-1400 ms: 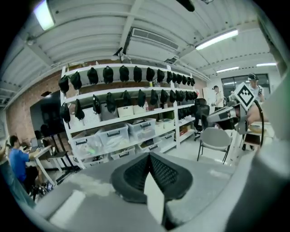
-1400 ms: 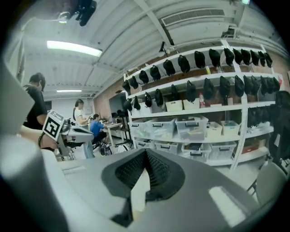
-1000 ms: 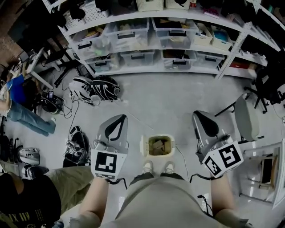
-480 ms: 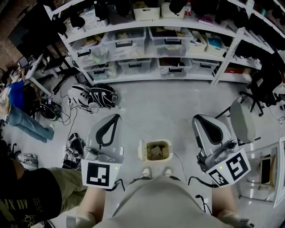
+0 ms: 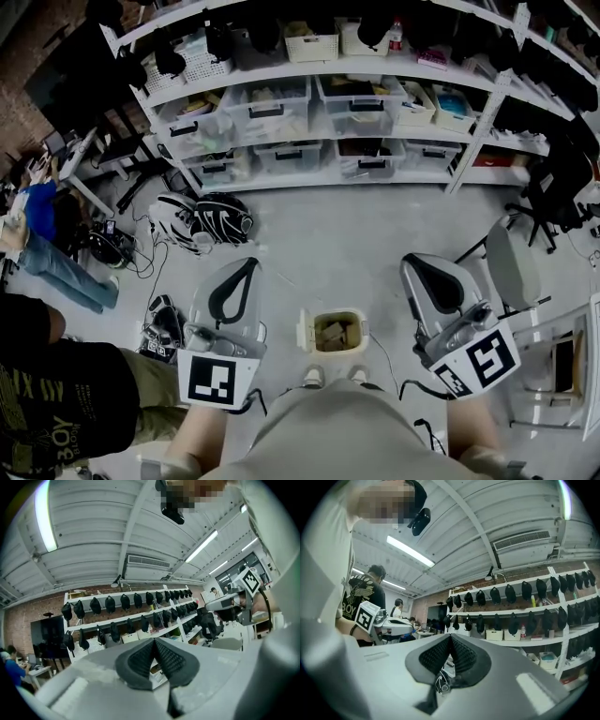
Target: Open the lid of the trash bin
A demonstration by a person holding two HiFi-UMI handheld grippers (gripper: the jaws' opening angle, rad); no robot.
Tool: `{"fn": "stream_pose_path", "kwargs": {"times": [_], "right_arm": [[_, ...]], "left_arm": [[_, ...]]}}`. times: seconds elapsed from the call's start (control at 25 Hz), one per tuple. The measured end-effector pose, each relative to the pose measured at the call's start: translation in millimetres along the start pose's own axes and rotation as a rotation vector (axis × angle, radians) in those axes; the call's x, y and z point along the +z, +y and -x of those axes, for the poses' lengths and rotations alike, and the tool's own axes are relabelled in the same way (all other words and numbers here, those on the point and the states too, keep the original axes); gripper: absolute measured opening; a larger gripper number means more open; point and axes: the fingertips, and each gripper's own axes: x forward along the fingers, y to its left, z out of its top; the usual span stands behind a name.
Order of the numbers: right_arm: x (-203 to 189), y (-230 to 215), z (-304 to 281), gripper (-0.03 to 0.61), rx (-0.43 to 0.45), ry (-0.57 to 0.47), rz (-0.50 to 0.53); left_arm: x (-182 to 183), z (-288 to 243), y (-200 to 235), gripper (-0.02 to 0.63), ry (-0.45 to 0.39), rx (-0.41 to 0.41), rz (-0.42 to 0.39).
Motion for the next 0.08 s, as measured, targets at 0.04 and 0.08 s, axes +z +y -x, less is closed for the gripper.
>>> {"fn": "stream_pose_path", "kwargs": {"times": [0.04, 0.08], "right_arm": [[0.2, 1.7, 0.0, 0.003, -0.001, 0.001, 0.005], [0.5, 3.4, 0.0, 0.003, -0.001, 0.002, 0.01]], "left_arm": [[0.8, 2.5, 0.9, 0.002, -0.004, 0.001, 0.004], [1.6, 4.9, 1.7, 0.003, -0.008, 0.001, 0.008]]}}
